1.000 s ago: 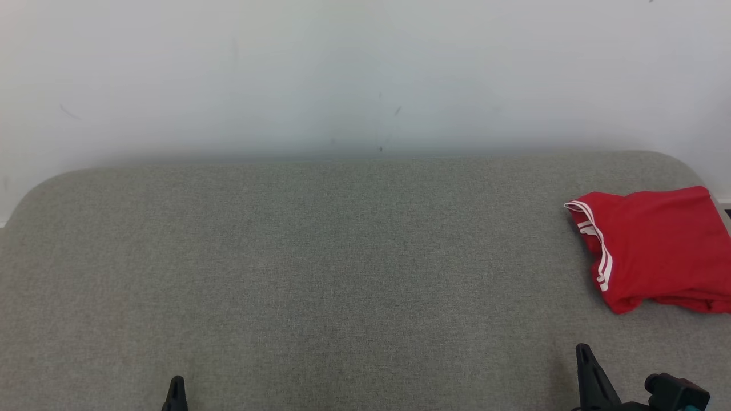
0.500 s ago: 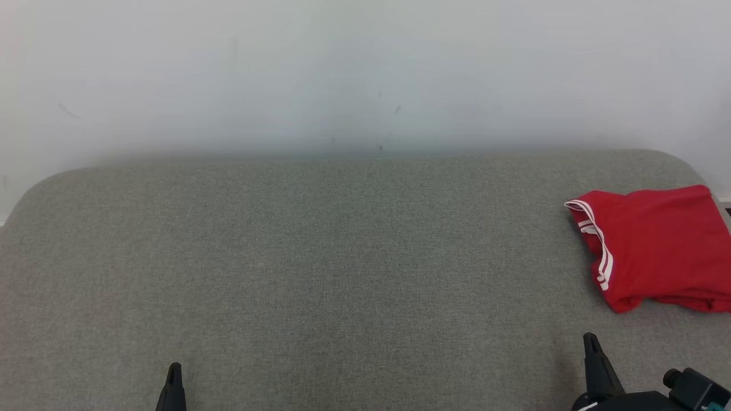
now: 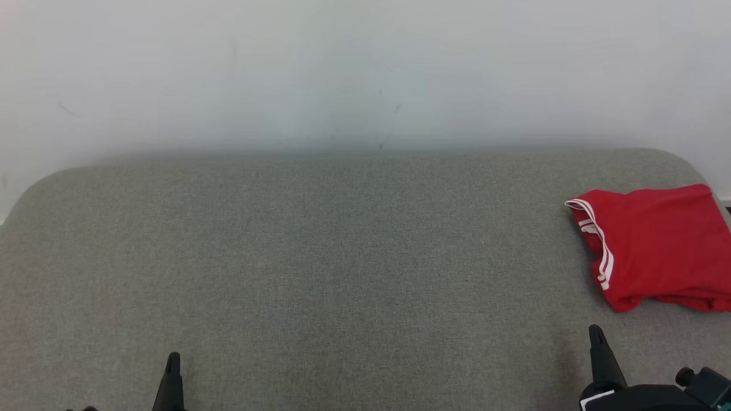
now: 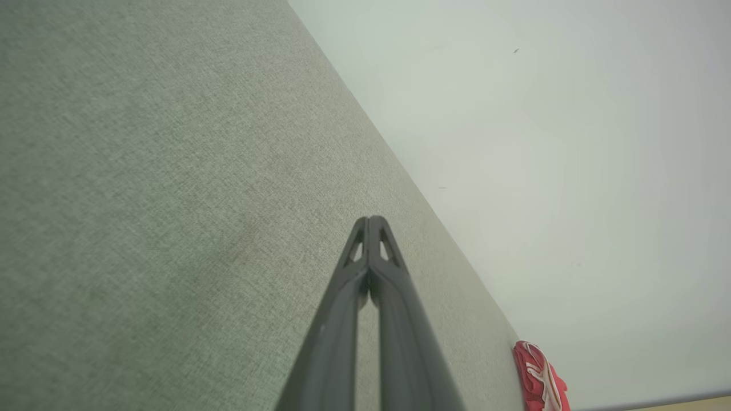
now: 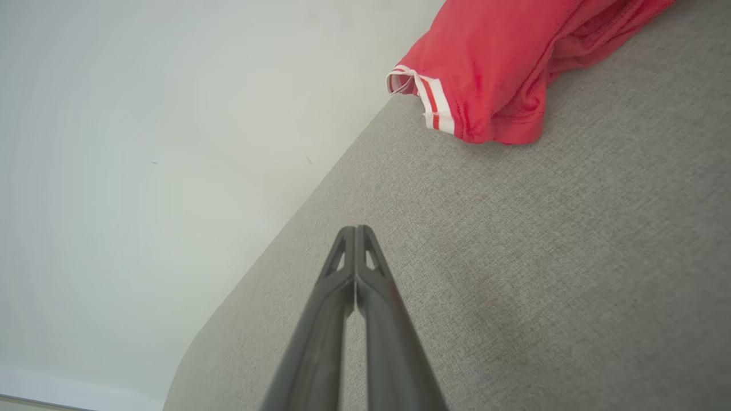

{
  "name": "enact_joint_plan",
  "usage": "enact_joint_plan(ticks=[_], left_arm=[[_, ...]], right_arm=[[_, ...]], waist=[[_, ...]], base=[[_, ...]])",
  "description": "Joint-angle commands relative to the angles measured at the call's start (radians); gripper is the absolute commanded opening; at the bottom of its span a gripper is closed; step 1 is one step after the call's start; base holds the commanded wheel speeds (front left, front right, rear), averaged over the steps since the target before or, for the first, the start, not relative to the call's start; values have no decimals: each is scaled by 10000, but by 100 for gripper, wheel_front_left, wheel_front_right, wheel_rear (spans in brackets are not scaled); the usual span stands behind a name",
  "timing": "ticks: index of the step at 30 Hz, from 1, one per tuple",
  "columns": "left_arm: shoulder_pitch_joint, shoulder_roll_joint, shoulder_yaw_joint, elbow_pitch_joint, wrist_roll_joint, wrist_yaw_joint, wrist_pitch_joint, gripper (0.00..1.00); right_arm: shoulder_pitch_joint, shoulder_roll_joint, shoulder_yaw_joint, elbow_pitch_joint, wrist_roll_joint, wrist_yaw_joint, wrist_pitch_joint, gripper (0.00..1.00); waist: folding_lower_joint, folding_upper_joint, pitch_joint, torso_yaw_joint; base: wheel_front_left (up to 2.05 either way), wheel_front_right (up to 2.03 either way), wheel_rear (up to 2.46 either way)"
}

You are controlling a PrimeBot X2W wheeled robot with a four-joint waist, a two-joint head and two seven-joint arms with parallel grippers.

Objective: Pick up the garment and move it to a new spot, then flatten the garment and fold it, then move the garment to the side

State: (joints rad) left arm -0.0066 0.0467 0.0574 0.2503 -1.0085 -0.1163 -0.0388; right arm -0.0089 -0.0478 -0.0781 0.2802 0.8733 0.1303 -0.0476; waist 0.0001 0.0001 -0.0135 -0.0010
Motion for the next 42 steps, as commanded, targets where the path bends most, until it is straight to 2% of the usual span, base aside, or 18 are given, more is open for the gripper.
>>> enact_joint_plan(ticks=[1, 28, 42], left_arm=[[-269, 59, 50, -35, -345, -85, 84, 0], [-927, 67, 299, 238, -2875, -118, 960, 0], [-1166, 68, 383, 357, -3886, -137, 1308, 0]], right_arm=[[-245, -20, -32, -141, 341, 4, 43, 0], [-430, -27, -177, -420, 3548, 6, 530, 0], [-529, -29, -232, -529, 4785, 7, 720, 0]], waist=[[0, -1, 3, 0], [-1, -1, 72, 3], [-1, -1, 104, 4]], base=[[0, 0, 0], [0, 0, 0], [0, 0, 0]])
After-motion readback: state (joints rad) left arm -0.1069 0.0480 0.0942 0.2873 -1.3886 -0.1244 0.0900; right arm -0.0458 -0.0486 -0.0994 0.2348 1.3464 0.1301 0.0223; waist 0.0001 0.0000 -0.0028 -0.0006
